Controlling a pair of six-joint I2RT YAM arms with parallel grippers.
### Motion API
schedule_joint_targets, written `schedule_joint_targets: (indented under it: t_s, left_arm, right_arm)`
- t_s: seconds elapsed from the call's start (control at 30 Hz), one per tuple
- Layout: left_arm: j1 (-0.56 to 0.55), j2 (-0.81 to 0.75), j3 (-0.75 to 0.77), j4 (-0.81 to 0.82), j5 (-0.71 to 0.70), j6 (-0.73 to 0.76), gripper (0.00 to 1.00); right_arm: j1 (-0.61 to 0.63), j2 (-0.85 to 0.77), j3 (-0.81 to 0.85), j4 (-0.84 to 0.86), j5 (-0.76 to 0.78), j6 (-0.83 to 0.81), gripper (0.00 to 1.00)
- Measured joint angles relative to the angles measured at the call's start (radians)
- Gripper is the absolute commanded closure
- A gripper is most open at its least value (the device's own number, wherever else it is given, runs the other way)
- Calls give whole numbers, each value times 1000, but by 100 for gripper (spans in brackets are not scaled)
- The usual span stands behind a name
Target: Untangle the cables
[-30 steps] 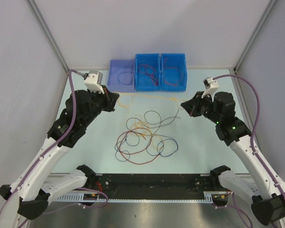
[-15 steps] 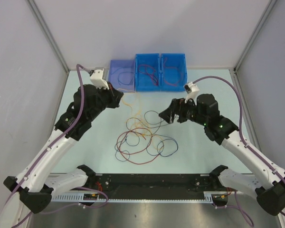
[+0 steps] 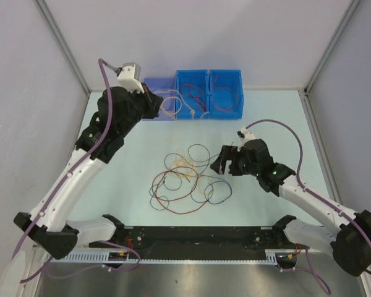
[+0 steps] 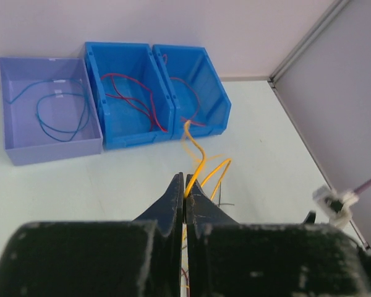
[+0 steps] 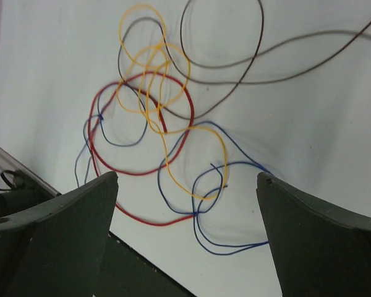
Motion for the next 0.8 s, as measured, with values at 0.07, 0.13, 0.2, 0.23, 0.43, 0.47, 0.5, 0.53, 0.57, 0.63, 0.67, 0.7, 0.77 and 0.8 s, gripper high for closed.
schedule_joint_targets:
  t_s: [0.07, 0.13, 0.2, 0.23, 0.43, 0.47, 0.5, 0.53, 0.57, 0.63, 0.67, 0.7, 0.77, 0.8]
  left_arm:
    - [13, 43, 42, 8, -4, 0, 100]
    - [22, 75, 69, 15, -3, -1, 100]
    - [28, 110, 95, 24, 0, -1, 100]
    - [31, 132, 111, 32, 8, -2, 100]
    - [39, 270, 219, 79, 51, -16, 100]
    - [40, 304, 250, 92, 62, -21, 100]
    - [40, 328, 268, 105, 71, -26, 100]
    - [41, 359, 292, 117, 85, -31, 100]
    - [41, 391, 319, 133, 103, -38, 100]
    - [41, 455, 364, 178, 138, -55, 100]
    - [42, 485, 384, 197, 155, -66, 100]
    - [43, 517, 406, 216, 170, -76, 100]
    - [43, 581, 447, 248, 196, -98, 100]
    - [43, 615, 473, 263, 209, -108, 100]
  right_arm:
    - [28, 9, -46, 14, 1, 12, 2]
    - [42, 11, -72, 37, 4, 18, 2]
    - [43, 11, -94, 63, 19, 18, 2]
    - [43, 10, -107, 81, 31, 18, 0]
    - [34, -12, -219, 154, 143, 44, 0]
    - [21, -25, -250, 173, 156, 58, 0]
    - [10, -37, -269, 182, 164, 66, 0]
    - [-5, -57, -300, 205, 174, 81, 0]
    - [-17, -77, -321, 216, 179, 90, 1]
    - [-60, -123, -369, 250, 174, 117, 1]
    - [-84, -144, -389, 264, 172, 133, 1]
    - [-112, -165, -408, 279, 167, 149, 1]
    - [-173, -212, -451, 311, 150, 182, 0]
    - [-200, -237, -473, 324, 143, 195, 0]
